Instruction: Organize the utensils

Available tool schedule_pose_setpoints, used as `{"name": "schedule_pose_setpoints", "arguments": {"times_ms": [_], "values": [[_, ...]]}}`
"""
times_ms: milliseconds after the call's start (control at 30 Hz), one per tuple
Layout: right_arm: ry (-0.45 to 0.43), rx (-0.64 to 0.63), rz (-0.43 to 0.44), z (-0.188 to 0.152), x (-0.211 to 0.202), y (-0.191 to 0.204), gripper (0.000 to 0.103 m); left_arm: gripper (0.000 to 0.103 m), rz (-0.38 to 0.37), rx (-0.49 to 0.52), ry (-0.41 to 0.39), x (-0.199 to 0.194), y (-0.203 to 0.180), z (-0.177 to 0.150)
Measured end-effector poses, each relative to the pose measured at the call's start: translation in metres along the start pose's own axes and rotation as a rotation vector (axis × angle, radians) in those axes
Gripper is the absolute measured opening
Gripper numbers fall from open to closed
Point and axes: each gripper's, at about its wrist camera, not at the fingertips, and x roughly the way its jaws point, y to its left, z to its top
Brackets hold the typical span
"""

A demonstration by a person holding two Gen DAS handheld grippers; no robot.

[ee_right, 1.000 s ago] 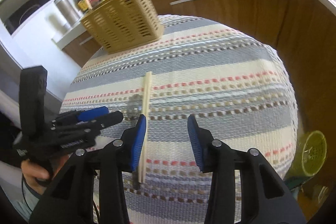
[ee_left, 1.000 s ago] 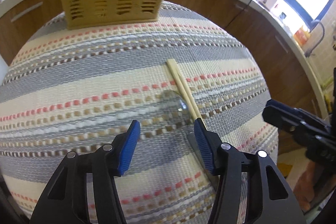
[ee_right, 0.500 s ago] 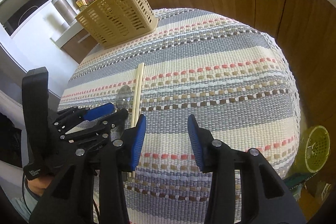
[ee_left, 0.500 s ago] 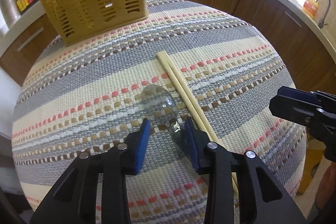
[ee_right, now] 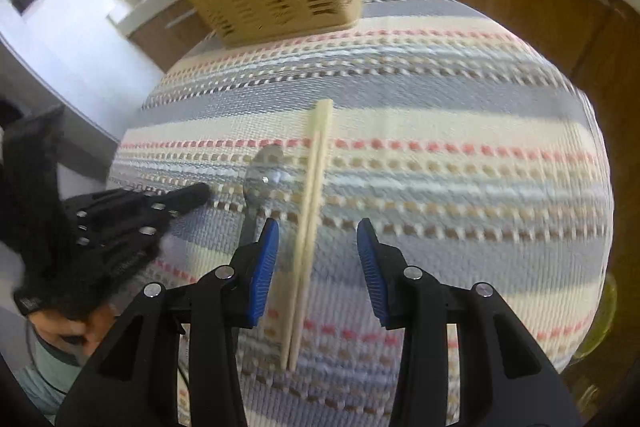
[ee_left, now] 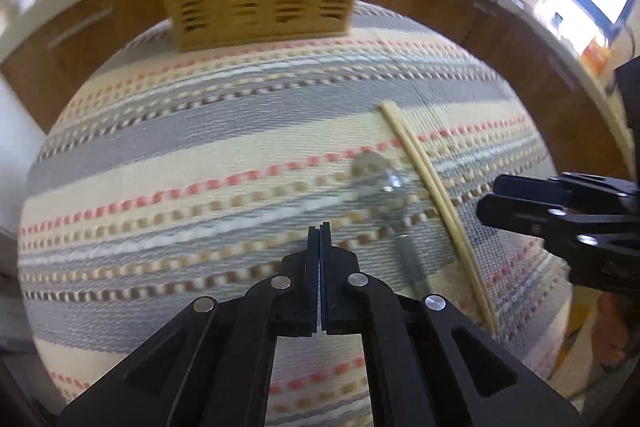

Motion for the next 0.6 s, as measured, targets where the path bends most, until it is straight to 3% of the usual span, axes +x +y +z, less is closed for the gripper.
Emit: {"name": "schedule_pose_setpoints", "arguments": {"times_ms": [100, 233, 333, 400, 467, 600], "values": [[0.045, -0.01, -0.022, 0.013, 0.014, 0.007, 0.037, 0.0, -0.081, -0.028, 0.001, -0.01, 0.011, 0.0], [0.092, -0.033, -0.067, 0.016, 0.032, 0.014, 0.03, 0.0, -0.123, -0.018, -0.002, -0.012, 0.005, -0.002], [0.083, -0.107, -0.167, 0.009, 0.032, 0.026, 0.011, 0.008, -0.157, -0.008, 0.012, -0.006, -0.006, -0.002], [0.086, -0.111, -0.159, 0.005, 0.03, 0.026, 0.01, 0.023, -0.167, 0.006, 0.02, -0.003, -0.014, -0.001], [0.087, -0.087, -0.149, -0.001, 0.024, 0.016, 0.008, 0.031, -0.173, 0.025, 0.04, 0.0, -0.025, 0.0], [0.076, -0.042, -0.128, -0.016, 0.008, -0.006, 0.005, 0.034, -0.104, 0.055, 0.086, 0.02, -0.045, 0.007]]}}
